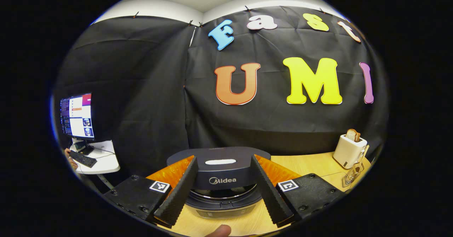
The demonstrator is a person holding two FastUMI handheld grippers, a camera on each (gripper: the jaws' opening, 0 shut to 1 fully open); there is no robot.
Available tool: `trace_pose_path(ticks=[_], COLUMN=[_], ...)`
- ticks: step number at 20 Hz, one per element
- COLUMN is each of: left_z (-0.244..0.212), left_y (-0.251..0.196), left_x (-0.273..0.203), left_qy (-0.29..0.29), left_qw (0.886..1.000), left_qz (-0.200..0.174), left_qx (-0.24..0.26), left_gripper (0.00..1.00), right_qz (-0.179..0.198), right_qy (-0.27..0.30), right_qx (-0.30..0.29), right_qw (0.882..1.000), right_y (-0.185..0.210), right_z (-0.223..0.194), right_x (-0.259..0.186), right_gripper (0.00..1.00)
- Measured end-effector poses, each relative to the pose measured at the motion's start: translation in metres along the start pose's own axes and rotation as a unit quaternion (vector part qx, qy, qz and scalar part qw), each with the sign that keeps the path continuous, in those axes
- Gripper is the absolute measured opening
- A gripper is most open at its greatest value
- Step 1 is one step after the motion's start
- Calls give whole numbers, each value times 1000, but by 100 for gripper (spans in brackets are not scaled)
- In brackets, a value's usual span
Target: Close the left gripper, press the button to open the rice cooker; take a wooden spoon from the chopstick holder with the right hand, scoop a spoonful of rice and pour it into the rice cooker, then put the wooden spoon back into the chopstick holder.
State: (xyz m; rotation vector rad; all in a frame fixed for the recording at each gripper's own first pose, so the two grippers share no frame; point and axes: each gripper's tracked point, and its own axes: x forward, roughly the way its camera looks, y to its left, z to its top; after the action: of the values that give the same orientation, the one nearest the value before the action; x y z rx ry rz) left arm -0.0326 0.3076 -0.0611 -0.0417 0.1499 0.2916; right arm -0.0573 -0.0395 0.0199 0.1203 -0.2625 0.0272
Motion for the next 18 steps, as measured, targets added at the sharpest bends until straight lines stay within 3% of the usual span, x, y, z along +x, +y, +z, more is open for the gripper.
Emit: trace_pose_path(ticks=[6, 8, 14, 18], left_z=[-41, -53, -54, -61], left_y=[-4, -4, -5, -6], left_x=[-4, -4, 1, -1], left_qy=[37, 49, 14, 8], left_qw=[999, 998, 1000, 1000], left_qz=[4, 7, 23, 19], left_qx=[-22, -24, 9, -6], left_gripper=[95, 95, 95, 95], right_qz=[-3, -5, -8, -3], right_qy=[6, 12, 23, 33], right_qx=[11, 12, 21, 45], right_qw=[1000, 1000, 999, 998], right_y=[-2, -3, -6, -3], right_z=[-6, -10, -20, -29], right_x=[-2, -2, 1, 6], right_gripper=[92, 95, 95, 95])
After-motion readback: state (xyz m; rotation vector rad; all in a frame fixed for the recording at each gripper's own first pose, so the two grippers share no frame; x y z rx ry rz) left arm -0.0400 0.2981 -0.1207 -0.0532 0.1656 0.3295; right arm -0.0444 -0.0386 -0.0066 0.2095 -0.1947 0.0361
